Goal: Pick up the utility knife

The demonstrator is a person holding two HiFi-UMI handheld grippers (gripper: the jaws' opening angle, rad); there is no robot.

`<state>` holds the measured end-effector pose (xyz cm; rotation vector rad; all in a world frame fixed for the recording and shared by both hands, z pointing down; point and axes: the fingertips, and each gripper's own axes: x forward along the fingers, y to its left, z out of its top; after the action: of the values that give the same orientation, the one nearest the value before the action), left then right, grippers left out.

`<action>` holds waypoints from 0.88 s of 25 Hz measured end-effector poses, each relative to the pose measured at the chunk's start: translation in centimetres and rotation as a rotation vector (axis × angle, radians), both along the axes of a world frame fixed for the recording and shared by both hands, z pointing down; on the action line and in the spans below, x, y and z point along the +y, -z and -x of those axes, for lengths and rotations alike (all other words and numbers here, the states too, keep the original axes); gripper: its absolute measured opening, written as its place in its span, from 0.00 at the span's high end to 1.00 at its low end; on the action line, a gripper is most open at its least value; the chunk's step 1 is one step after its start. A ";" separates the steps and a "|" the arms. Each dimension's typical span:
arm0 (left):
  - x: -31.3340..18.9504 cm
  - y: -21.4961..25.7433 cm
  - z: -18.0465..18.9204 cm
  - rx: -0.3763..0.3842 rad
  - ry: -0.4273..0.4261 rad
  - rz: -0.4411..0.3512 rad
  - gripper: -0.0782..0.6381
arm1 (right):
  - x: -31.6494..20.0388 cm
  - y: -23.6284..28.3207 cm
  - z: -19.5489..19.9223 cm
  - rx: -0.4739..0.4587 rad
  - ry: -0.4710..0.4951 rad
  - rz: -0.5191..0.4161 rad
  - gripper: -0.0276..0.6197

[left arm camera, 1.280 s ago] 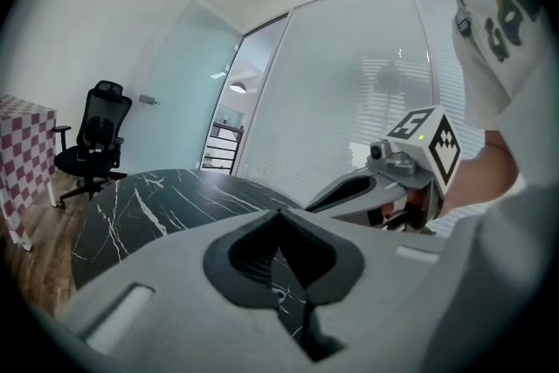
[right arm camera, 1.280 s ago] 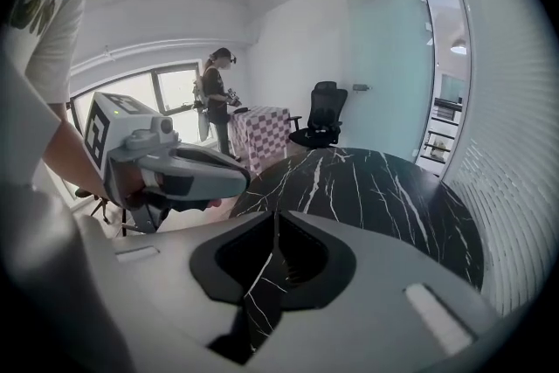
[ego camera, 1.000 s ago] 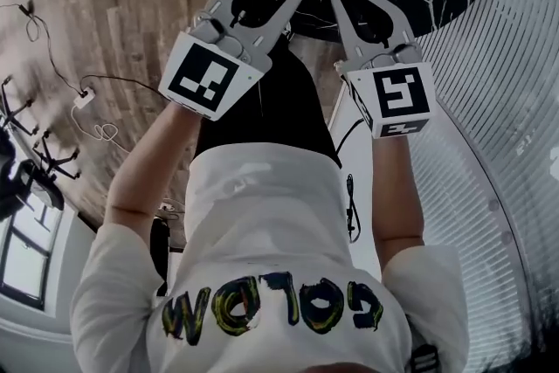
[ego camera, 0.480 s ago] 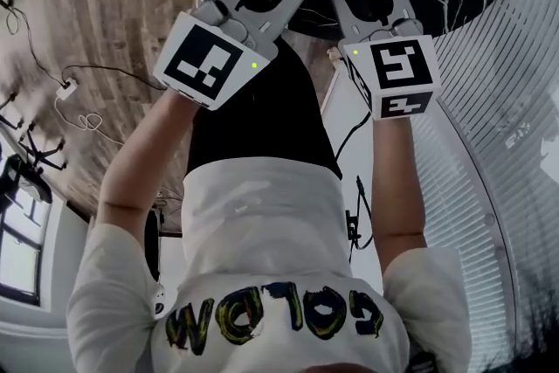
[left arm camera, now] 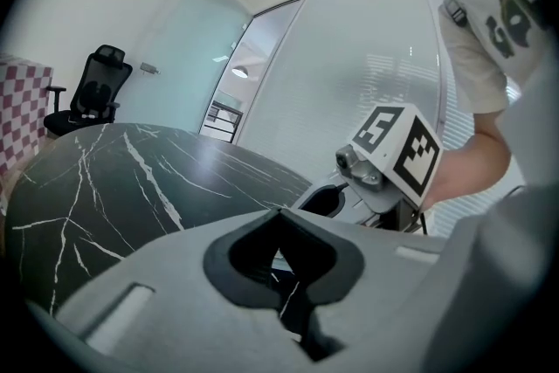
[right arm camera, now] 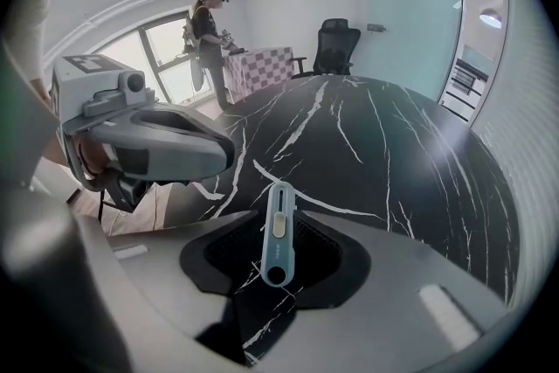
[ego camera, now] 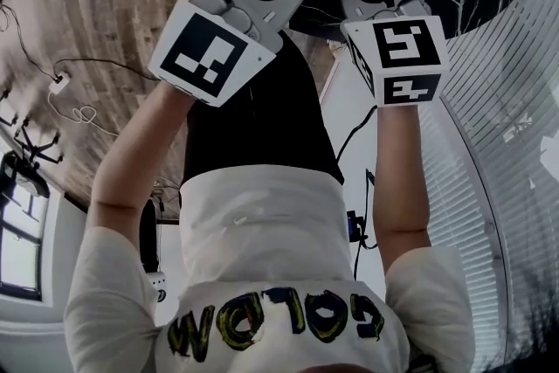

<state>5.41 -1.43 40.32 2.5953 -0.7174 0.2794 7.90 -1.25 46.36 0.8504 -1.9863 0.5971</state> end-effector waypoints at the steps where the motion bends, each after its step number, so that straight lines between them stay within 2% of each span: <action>1: -0.1 -0.2 -0.1 0.000 -0.002 0.002 0.89 | 0.0 -0.2 0.0 0.003 0.001 0.008 0.77; 9: -1.2 -1.0 -0.1 0.030 0.017 0.027 0.89 | -0.2 -1.7 0.1 0.025 0.019 0.055 0.74; 22: -0.9 -2.1 0.3 0.031 0.024 0.046 0.89 | -0.1 -3.3 -0.2 0.101 0.049 0.110 0.75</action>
<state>5.14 -2.35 42.46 2.5403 -0.7219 0.2456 8.06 -1.35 49.69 0.7489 -1.8599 0.6171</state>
